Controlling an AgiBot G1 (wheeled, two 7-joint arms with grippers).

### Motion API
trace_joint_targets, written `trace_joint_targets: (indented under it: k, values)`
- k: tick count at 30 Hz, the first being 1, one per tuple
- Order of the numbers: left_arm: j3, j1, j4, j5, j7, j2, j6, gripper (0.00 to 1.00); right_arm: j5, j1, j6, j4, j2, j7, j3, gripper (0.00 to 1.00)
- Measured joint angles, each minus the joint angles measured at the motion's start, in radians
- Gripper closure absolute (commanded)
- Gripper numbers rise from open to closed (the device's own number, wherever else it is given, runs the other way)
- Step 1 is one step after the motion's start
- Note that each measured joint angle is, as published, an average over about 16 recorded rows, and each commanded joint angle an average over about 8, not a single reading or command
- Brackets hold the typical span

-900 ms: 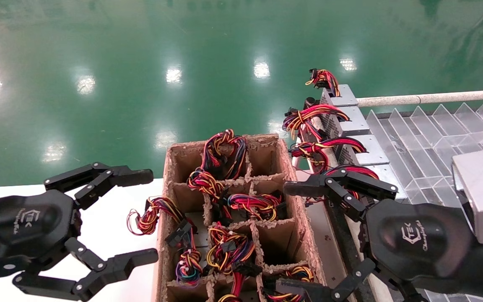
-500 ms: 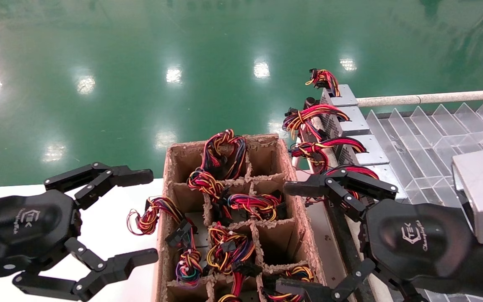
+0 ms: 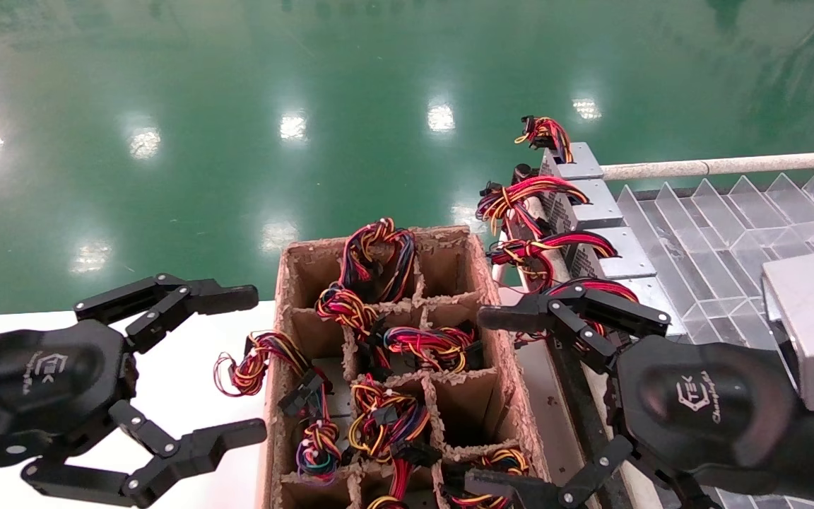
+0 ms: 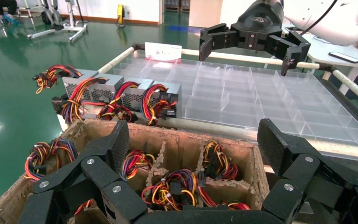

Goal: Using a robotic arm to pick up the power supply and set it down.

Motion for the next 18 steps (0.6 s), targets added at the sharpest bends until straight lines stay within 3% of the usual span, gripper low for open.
trace_joint_targets:
  k: [8,16,18]
  values:
    - [0.0,0.0,0.0,0.0,0.0,0.0,0.0,0.0,0.0,0.0,0.0,0.0,0.0,0.0,0.0,0.0]
    - [0.0,0.0,0.0,0.0,0.0,0.0,0.0,1.0,0.0,0.0,0.0,0.0,0.0,0.0,0.0,0.0]
    - [0.0,0.0,0.0,0.0,0.0,0.0,0.0,1.0,0.0,0.0,0.0,0.0,0.0,0.0,0.0,0.0]
